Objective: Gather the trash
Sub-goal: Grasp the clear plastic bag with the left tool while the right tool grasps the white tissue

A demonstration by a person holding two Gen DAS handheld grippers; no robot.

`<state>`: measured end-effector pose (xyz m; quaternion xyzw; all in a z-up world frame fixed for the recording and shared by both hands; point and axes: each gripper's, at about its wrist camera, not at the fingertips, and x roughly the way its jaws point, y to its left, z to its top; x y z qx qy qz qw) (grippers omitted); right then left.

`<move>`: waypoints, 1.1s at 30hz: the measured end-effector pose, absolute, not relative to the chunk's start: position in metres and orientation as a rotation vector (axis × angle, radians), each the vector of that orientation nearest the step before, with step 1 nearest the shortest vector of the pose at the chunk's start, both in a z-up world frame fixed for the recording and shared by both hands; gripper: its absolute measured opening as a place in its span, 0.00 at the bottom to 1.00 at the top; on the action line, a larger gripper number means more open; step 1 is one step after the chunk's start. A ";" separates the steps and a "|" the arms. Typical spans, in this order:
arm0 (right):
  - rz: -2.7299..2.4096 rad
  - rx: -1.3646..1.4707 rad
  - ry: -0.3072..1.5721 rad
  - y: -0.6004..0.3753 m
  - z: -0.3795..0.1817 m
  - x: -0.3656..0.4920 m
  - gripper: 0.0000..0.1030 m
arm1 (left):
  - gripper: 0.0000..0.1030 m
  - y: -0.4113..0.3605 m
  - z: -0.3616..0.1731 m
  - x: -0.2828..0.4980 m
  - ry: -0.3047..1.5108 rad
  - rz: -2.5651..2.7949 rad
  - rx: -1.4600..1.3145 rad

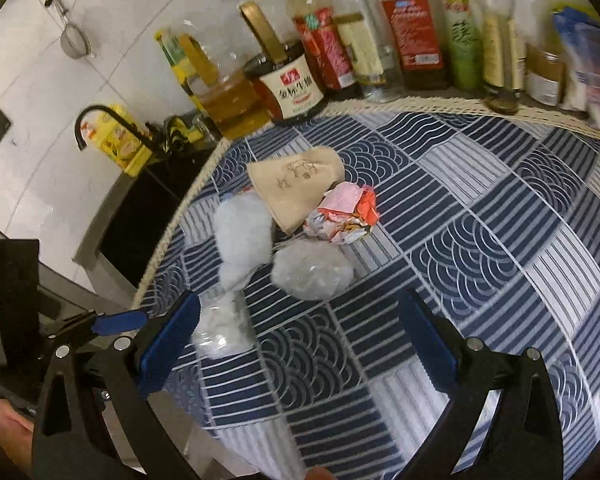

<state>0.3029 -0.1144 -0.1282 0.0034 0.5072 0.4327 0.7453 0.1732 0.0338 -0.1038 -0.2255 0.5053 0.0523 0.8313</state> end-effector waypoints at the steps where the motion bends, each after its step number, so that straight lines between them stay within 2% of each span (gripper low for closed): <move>1: 0.957 0.002 1.121 -0.111 -0.132 0.307 0.95 | 0.93 0.034 -0.106 0.176 1.068 0.138 -0.466; 7: 1.014 -0.015 1.159 -0.098 -0.149 0.325 0.94 | 0.93 0.036 -0.127 0.189 1.124 0.173 -0.482; 9: 1.024 -0.018 1.165 -0.096 -0.153 0.328 0.93 | 0.92 0.038 -0.135 0.191 1.145 0.193 -0.488; 10: 1.027 -0.022 1.169 -0.094 -0.155 0.329 0.88 | 0.92 0.040 -0.137 0.191 1.145 0.196 -0.506; 11: 1.032 -0.024 1.178 -0.092 -0.157 0.331 0.84 | 0.89 0.041 -0.138 0.192 1.140 0.194 -0.522; 13: 1.035 -0.031 1.186 -0.089 -0.160 0.333 0.83 | 0.77 0.042 -0.141 0.193 1.138 0.197 -0.535; 15: 1.040 -0.037 1.191 -0.086 -0.163 0.334 0.83 | 0.73 0.039 -0.145 0.196 1.155 0.203 -0.504; 17: 1.048 -0.044 1.206 -0.083 -0.167 0.335 0.72 | 0.63 0.037 -0.148 0.198 1.161 0.200 -0.498; 18: 1.046 -0.051 1.210 -0.082 -0.168 0.335 0.70 | 0.58 0.035 -0.149 0.199 1.165 0.199 -0.494; 21: 1.051 -0.065 1.212 -0.077 -0.172 0.336 0.67 | 0.52 0.034 -0.150 0.200 1.164 0.199 -0.480; 23: 1.055 -0.068 1.223 -0.074 -0.176 0.337 0.59 | 0.52 0.035 -0.150 0.200 1.159 0.205 -0.482; 26: 1.053 -0.075 1.222 -0.072 -0.177 0.337 0.55 | 0.48 0.035 -0.151 0.199 1.158 0.203 -0.488; 33: 1.054 -0.049 1.220 -0.079 -0.173 0.337 0.53 | 0.44 0.034 -0.149 0.196 1.156 0.180 -0.499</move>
